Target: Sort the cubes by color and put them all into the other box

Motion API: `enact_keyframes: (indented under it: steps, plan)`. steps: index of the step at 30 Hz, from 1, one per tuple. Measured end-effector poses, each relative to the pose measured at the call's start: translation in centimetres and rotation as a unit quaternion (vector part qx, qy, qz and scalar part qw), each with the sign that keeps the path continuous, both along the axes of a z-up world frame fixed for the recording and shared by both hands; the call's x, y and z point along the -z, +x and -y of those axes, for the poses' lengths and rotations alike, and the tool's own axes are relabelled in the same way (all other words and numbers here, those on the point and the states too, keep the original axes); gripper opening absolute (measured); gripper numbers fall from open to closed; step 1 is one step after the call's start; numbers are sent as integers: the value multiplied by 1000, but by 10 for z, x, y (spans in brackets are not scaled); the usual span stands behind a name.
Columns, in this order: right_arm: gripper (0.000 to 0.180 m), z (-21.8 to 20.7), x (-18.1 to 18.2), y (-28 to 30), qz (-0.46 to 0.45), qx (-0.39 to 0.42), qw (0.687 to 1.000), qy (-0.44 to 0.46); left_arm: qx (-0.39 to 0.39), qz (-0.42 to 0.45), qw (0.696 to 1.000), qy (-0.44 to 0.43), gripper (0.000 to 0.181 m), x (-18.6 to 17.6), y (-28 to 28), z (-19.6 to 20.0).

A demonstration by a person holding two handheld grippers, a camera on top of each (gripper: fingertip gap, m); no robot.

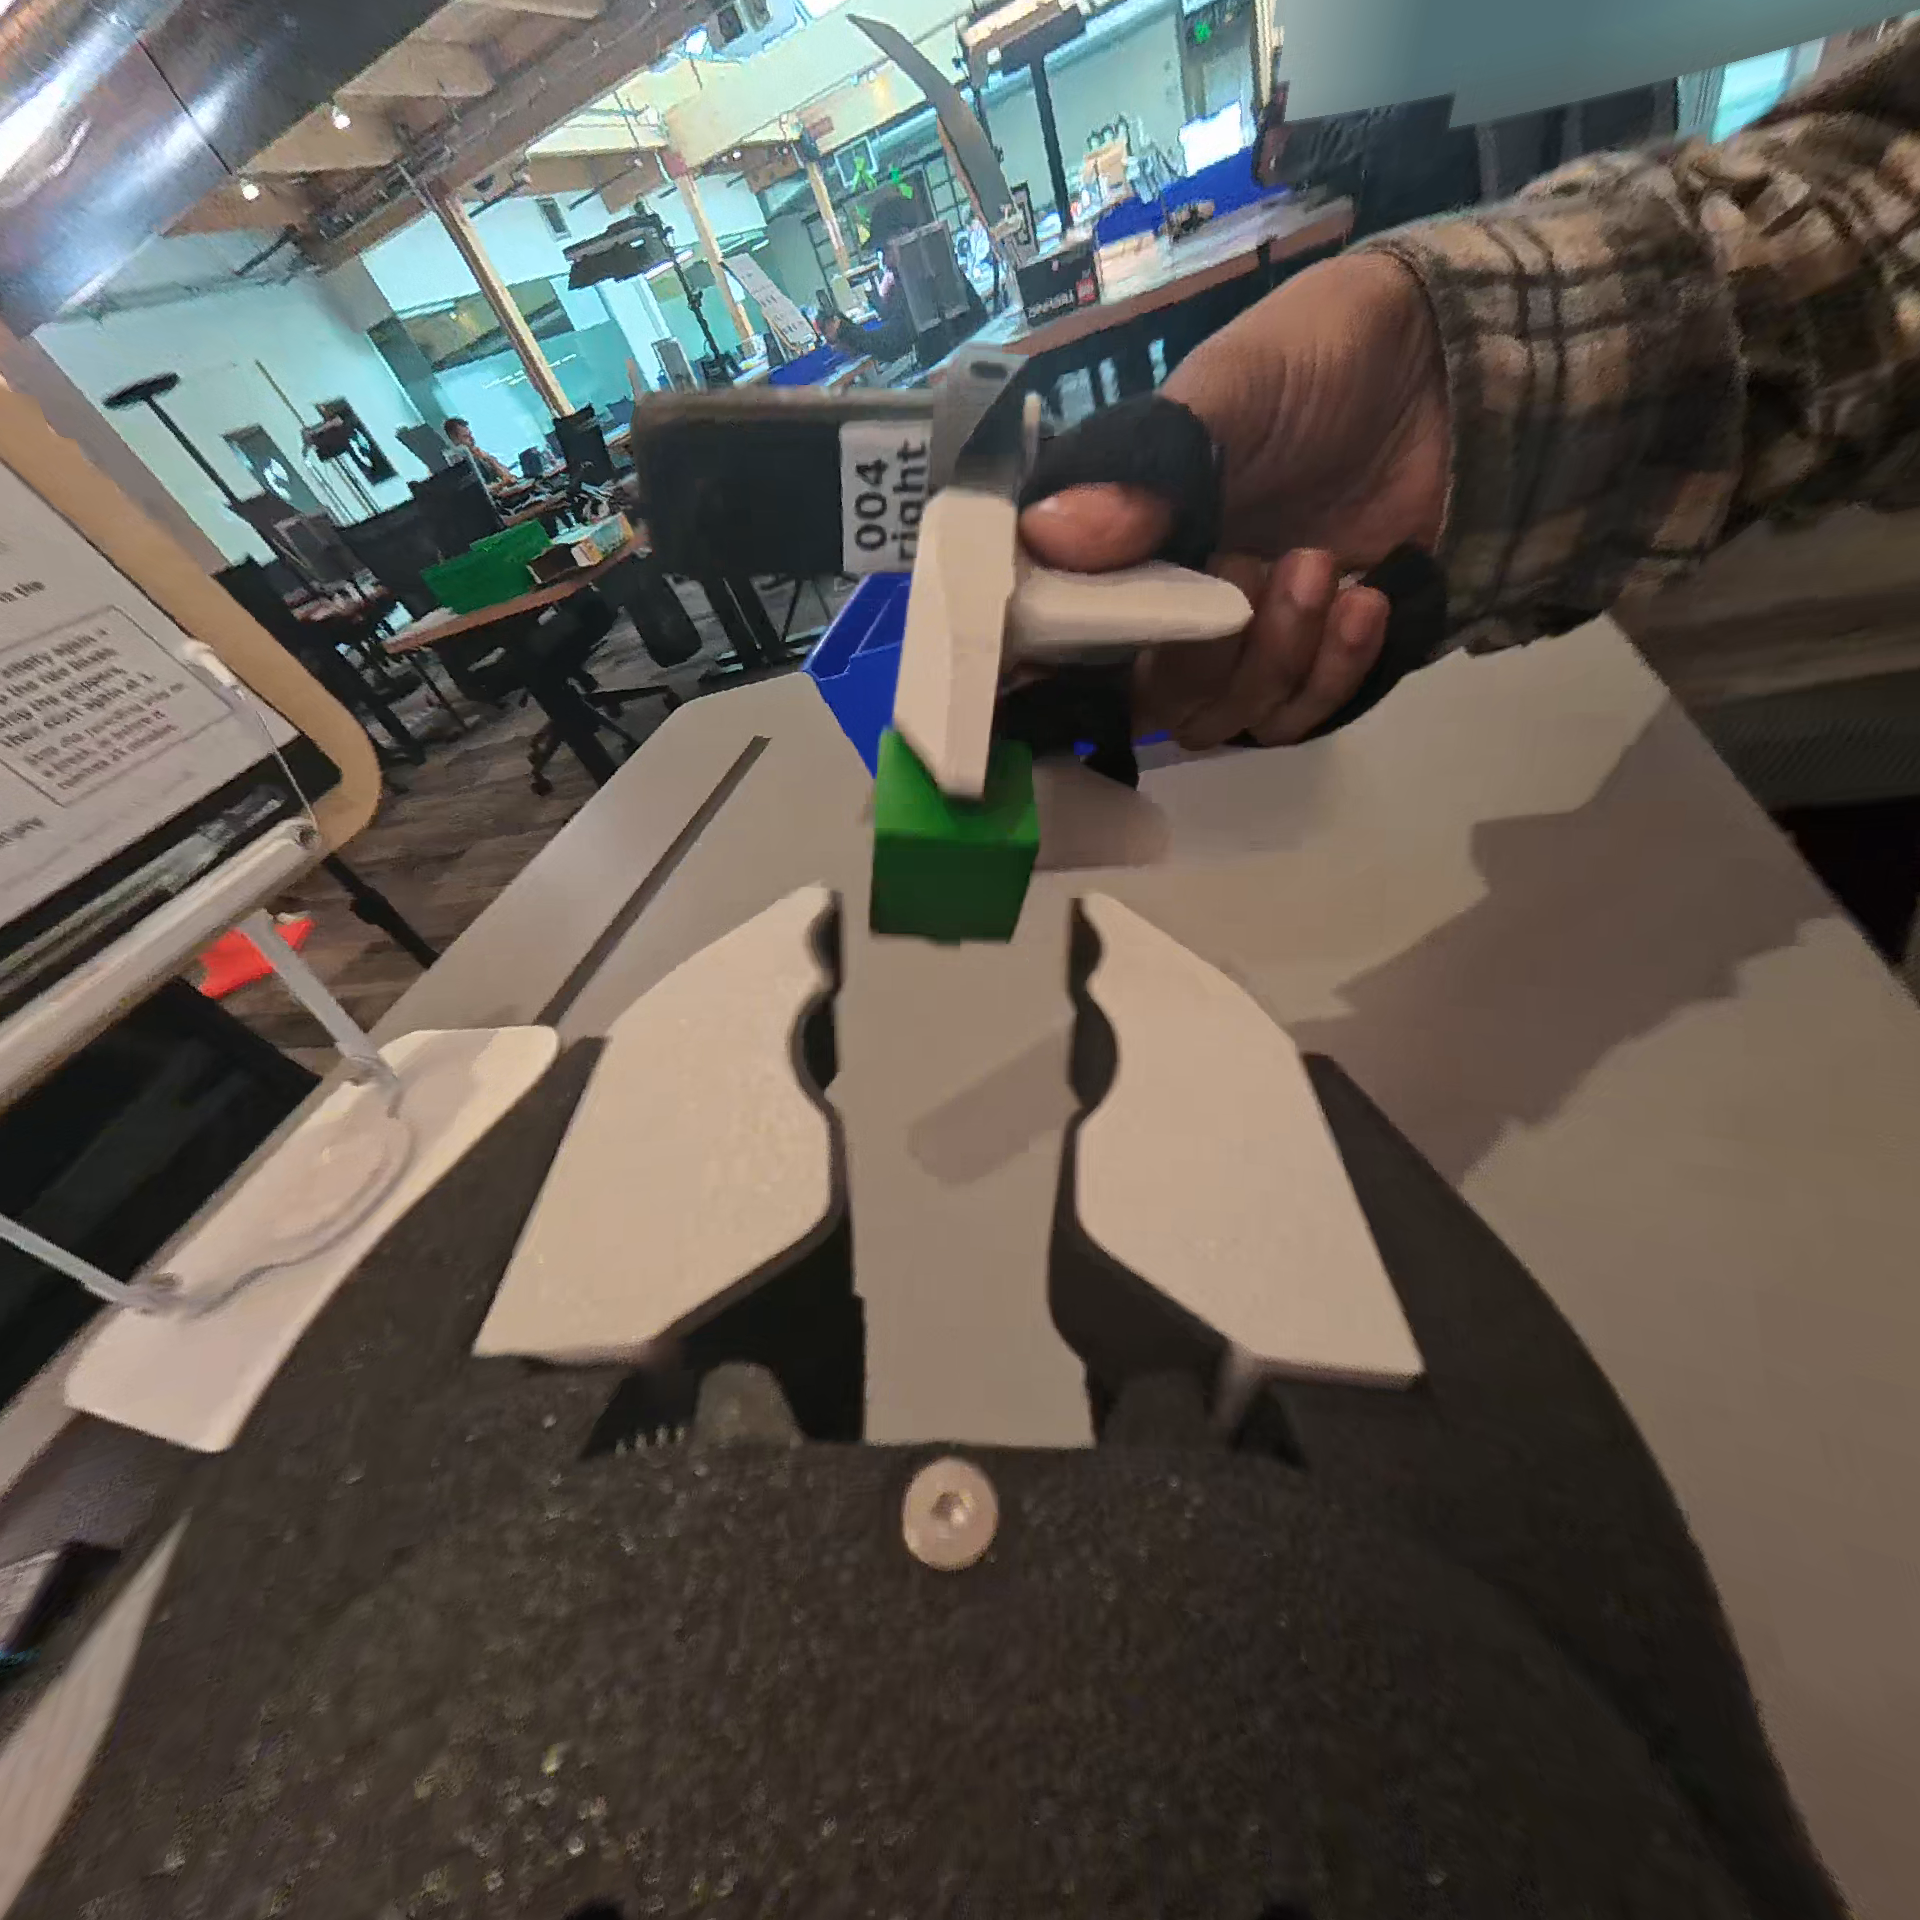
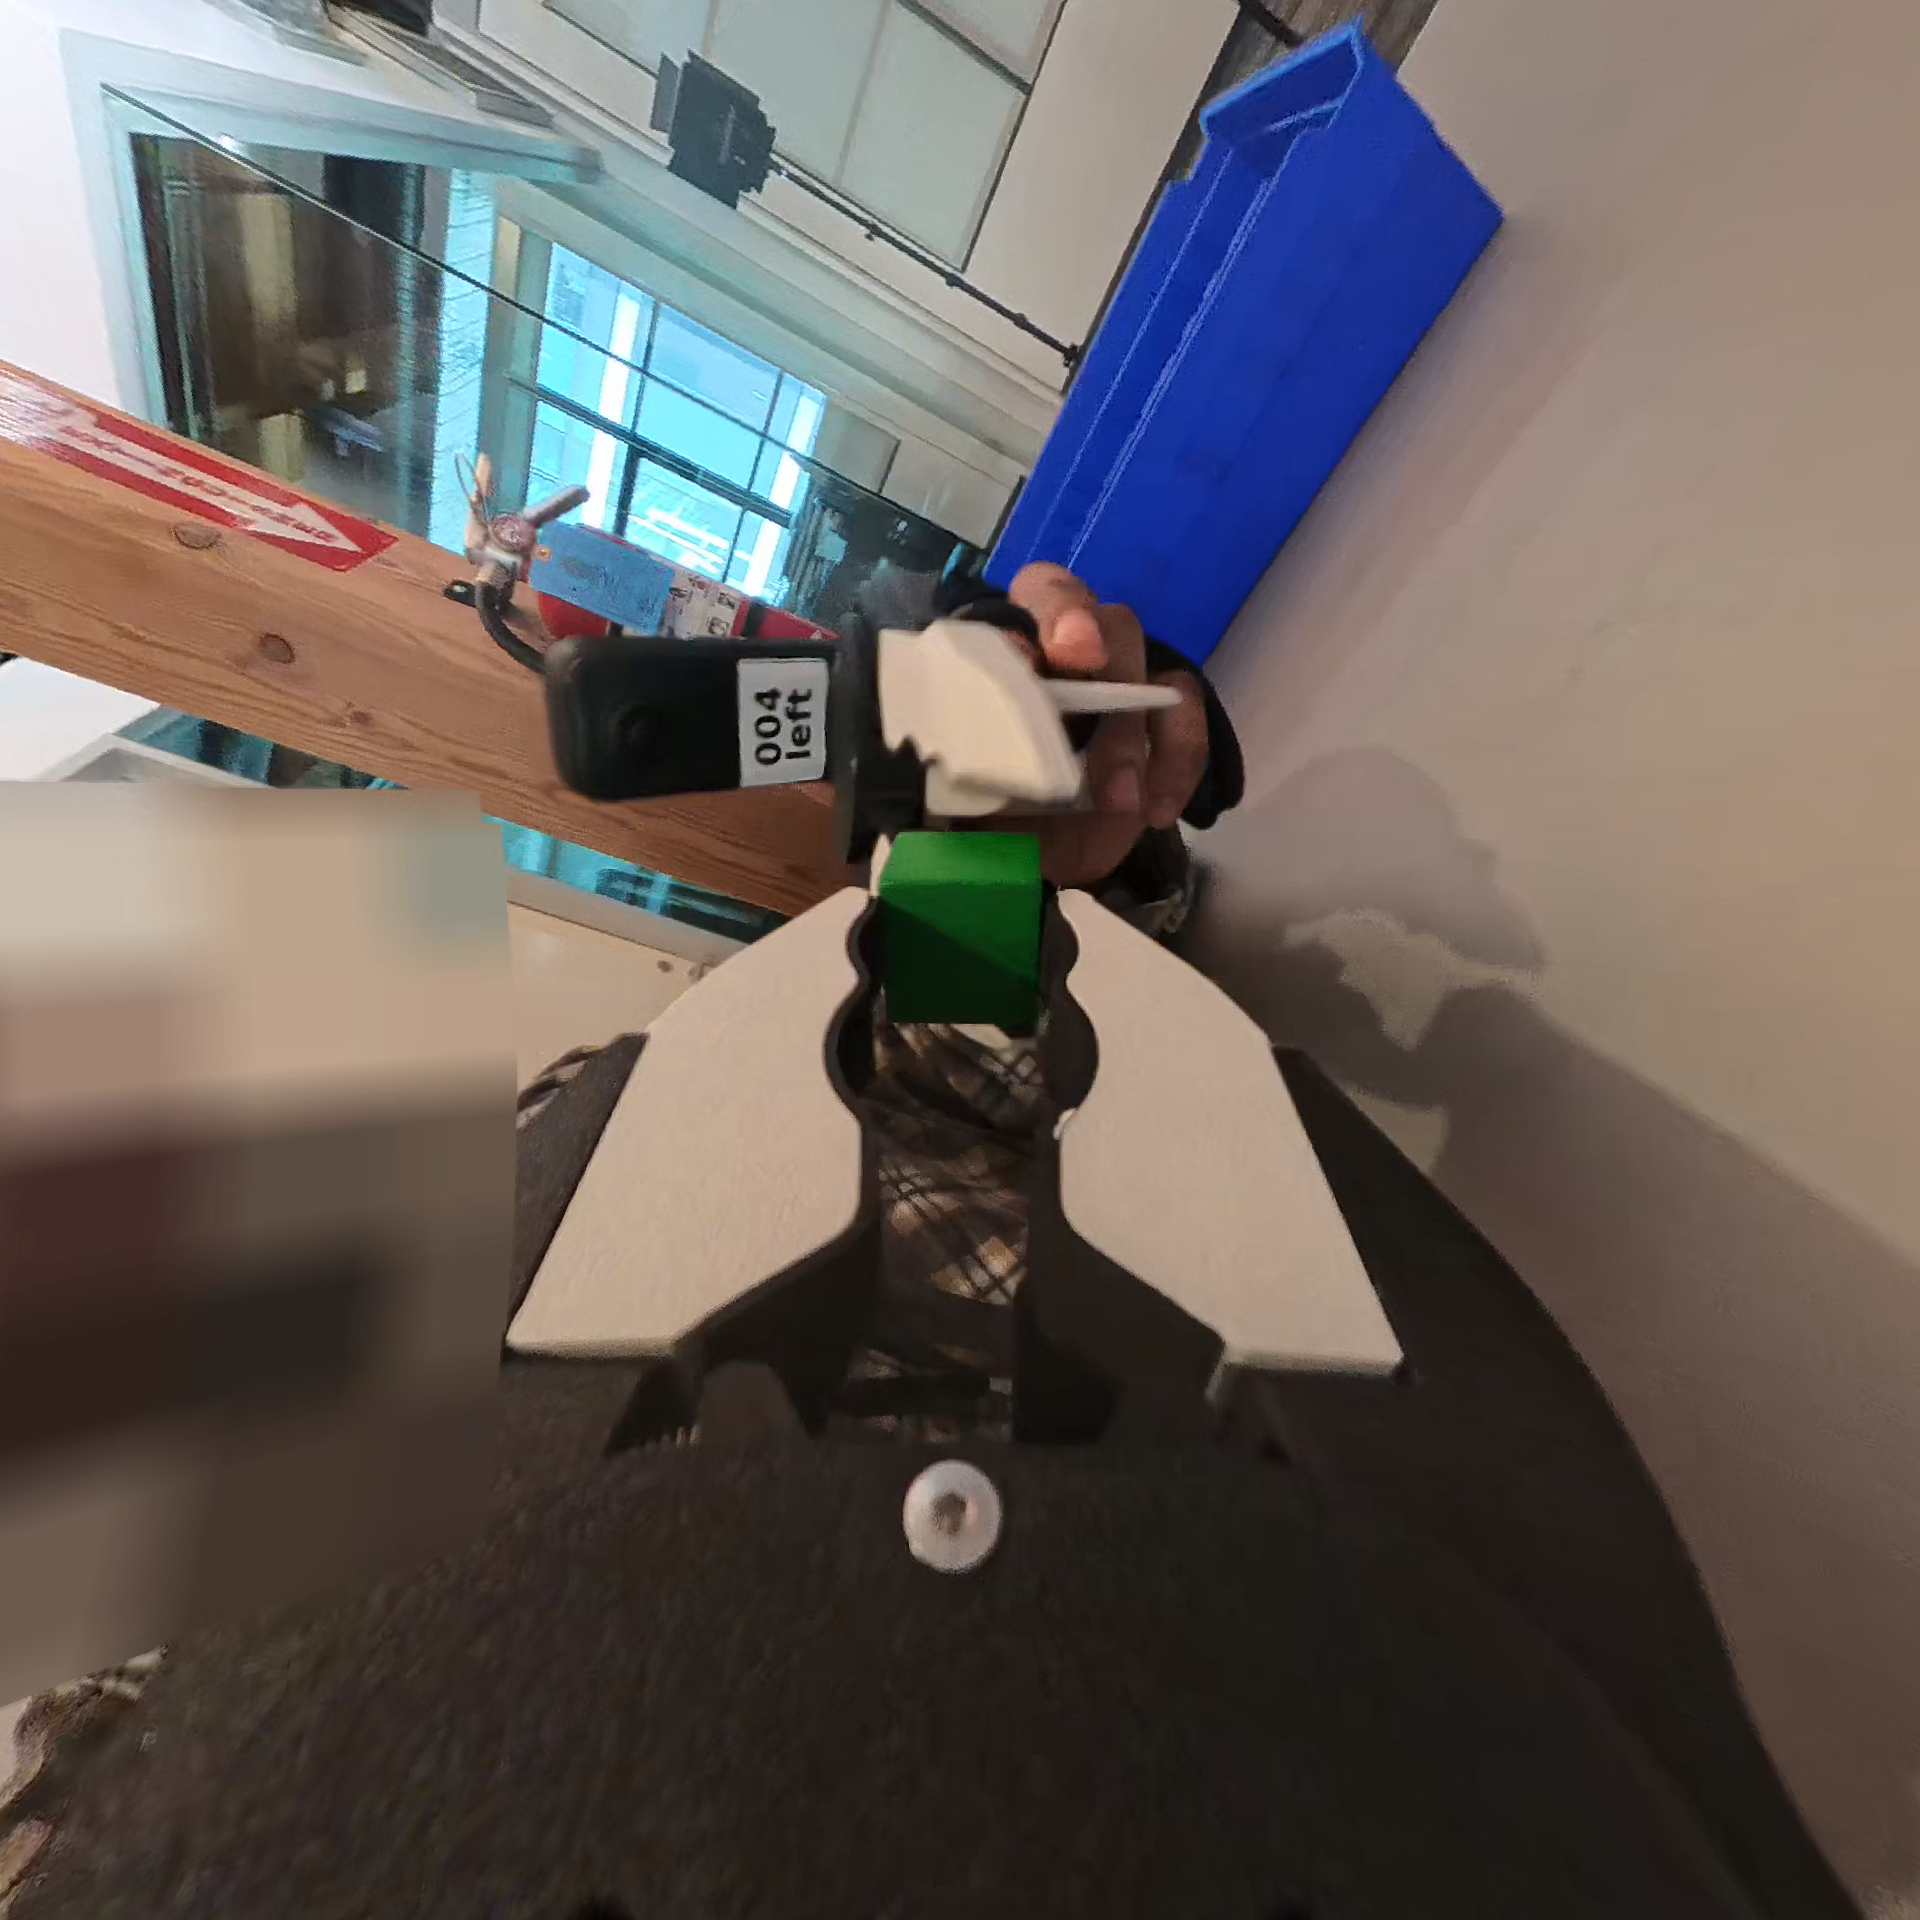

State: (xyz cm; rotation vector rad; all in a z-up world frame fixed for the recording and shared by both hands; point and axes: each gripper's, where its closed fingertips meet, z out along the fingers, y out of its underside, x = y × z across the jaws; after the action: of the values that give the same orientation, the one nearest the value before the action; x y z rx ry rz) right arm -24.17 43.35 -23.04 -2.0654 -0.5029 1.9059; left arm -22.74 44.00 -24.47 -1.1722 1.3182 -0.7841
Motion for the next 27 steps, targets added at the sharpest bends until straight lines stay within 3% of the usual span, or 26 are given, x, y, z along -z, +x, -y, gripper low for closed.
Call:
enact_keyframes:
  steps: [2, 6, 10, 13, 21, 27]
  plan:
    - [28, -5, -9, 26, 21, 21, 999, 22, 3, 12, 999, -40, 65, 2, 1, -1]
    - [28, -37, -25, 128, 148, 122, 976, 103, 18, 21, 995, -99, 82, 15, 4, -2]
    - [28, -77, -28, 264, 333, 222, 903, 158, 28, 4, 992, -119, 82, 29, 12, 0]
    - [28, -96, -5, 342, 451, 230, 848, 158, 26, -9, 991, -130, 79, 35, 18, 5]
    - [29, -122, 108, 393, 548, 155, 816, 101, 17, -57, 991, -119, 67, 37, 17, 35]
    - [29, -137, 158, 392, 566, 123, 812, 77, 1, -90, 990, -104, 62, 37, 6, 47]
